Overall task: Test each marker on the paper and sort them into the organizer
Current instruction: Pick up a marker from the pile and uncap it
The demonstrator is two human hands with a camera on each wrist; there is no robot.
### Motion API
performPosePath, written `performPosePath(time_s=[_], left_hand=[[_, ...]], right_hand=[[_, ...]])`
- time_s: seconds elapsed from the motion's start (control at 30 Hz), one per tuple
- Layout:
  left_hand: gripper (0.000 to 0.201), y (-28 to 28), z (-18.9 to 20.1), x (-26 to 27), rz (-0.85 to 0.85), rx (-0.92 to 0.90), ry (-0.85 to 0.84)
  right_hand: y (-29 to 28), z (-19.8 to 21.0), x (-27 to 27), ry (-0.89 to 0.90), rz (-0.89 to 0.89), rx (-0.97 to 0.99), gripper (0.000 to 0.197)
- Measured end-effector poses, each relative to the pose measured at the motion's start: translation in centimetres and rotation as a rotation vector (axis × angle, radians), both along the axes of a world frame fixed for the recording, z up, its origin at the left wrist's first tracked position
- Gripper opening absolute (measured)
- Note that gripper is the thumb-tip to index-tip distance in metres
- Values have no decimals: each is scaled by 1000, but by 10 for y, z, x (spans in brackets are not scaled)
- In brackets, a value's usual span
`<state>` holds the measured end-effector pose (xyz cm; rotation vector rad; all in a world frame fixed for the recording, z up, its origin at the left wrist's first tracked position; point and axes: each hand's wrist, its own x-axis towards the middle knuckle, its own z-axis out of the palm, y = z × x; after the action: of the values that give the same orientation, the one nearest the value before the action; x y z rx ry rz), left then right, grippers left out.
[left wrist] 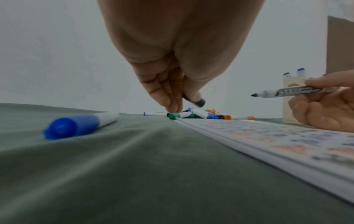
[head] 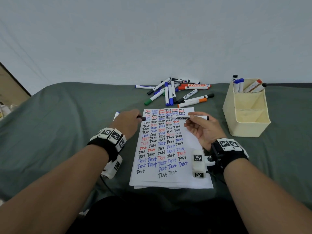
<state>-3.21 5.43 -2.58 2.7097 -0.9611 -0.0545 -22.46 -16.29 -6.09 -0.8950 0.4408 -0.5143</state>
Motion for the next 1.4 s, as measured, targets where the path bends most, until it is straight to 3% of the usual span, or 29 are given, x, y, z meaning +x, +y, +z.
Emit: performPosePath(time_s=[0.57, 0.8, 1.03, 1.2, 1.4], left_hand=[[25, -29, 9, -38, -238, -57, 55], [21, -27, 7, -36, -246, -93, 34], [23, -27, 6, -35, -232, -87, 2], [21, -26, 8, -41, -334, -78, 51], [16, -29, 9, -46, -340, -101, 136]], right_hand=[[1, 0, 0, 12, 54, -67, 14], [2, -1, 0, -2, 60, -70, 24], [1, -2, -1, -21, 57, -58, 22], [5, 1, -2, -12, 85, -101, 22], [8, 4, -1, 6, 101, -124, 28]])
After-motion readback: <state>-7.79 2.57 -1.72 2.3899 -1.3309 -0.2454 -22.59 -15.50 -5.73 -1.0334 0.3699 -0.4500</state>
